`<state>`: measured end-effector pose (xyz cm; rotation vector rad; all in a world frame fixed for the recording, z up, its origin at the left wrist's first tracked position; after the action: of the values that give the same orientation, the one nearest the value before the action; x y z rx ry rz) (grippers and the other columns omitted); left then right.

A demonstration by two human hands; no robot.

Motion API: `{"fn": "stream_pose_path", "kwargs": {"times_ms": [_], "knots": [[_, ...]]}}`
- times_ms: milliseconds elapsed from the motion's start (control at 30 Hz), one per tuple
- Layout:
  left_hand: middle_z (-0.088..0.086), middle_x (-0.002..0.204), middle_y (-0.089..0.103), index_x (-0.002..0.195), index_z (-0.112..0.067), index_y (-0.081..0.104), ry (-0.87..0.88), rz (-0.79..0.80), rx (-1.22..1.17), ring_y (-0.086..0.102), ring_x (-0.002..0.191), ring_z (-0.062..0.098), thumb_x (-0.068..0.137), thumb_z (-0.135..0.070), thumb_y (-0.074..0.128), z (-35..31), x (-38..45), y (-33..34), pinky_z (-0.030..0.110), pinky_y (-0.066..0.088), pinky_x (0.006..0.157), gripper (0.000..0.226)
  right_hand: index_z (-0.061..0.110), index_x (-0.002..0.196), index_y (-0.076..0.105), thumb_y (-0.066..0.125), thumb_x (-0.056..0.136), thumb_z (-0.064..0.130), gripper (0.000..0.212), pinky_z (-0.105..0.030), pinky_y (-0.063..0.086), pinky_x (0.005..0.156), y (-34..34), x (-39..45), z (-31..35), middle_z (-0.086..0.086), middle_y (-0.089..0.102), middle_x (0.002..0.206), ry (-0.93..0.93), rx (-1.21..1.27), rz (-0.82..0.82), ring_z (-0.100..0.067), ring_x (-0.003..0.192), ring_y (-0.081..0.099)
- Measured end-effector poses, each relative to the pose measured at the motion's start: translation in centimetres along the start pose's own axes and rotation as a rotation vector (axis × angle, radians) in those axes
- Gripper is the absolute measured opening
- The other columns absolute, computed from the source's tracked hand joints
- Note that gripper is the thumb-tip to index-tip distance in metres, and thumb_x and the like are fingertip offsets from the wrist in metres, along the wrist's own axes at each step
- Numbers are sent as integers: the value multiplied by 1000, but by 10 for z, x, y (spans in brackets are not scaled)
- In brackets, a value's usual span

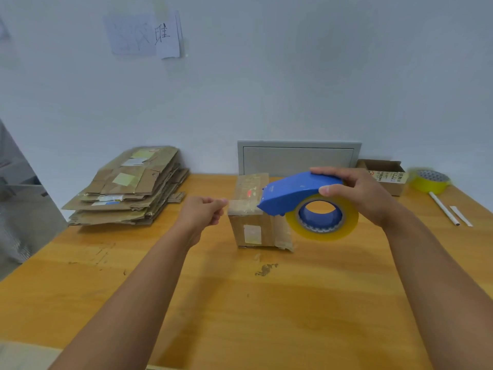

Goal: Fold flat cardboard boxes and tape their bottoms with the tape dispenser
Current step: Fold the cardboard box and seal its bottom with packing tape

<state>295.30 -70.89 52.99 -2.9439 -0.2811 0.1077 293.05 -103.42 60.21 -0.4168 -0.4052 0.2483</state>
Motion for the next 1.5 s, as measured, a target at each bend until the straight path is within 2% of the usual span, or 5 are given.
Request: {"fn": "stream_pose_path", "kwargs": {"times_ms": [400, 533, 800, 1067, 1500], "knots": [[0, 74, 67, 99, -11, 70, -36, -3, 113, 57, 62, 10, 90, -35, 70, 15, 2, 18, 18, 49, 49, 26, 44, 114, 71, 67, 77, 40, 37, -8, 48, 75, 2, -2, -29, 27, 68, 109, 46, 0, -25, 0, 101, 64], [2, 118, 65, 131, -23, 52, -21, -98, 608, 65, 102, 21, 86, -68, 57, 16, 0, 18, 35, 55, 80, 64, 41, 117, 70, 66, 77, 41, 41, -16, 46, 81, 3, -8, -42, 29, 66, 111, 76, -5, -55, 2, 102, 62], [2, 132, 59, 128, -17, 61, 1033, -146, 998, 54, 121, 23, 86, -33, 71, 9, -48, 71, 38, 43, 99, 46, 43, 114, 69, 66, 76, 38, 39, -15, 50, 79, 9, -17, -52, 28, 66, 112, 81, 59, -102, 0, 104, 63], [10, 118, 65, 110, -9, 67, 1101, -127, 1041, 62, 104, 34, 87, -9, 71, -1, -20, 60, 42, 50, 84, 24, 44, 113, 68, 70, 75, 36, 39, -14, 47, 88, 34, -13, -55, 23, 64, 121, 70, 111, -147, 3, 110, 60], [3, 103, 62, 104, -18, 69, 995, -243, 922, 56, 90, 23, 81, -41, 77, 10, -16, 74, 31, 47, 70, 33, 56, 111, 67, 71, 65, 57, 46, -27, 49, 93, 12, -26, -52, 18, 61, 124, 60, 10, -88, -7, 112, 59]]}}
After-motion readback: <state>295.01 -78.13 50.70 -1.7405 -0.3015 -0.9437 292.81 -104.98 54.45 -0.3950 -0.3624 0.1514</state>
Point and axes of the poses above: each hand's wrist, its own x-axis towards the middle knuckle, its own y-axis out of the palm, z = x × y, the point moved 5 cm from there along x, towards the middle knuckle
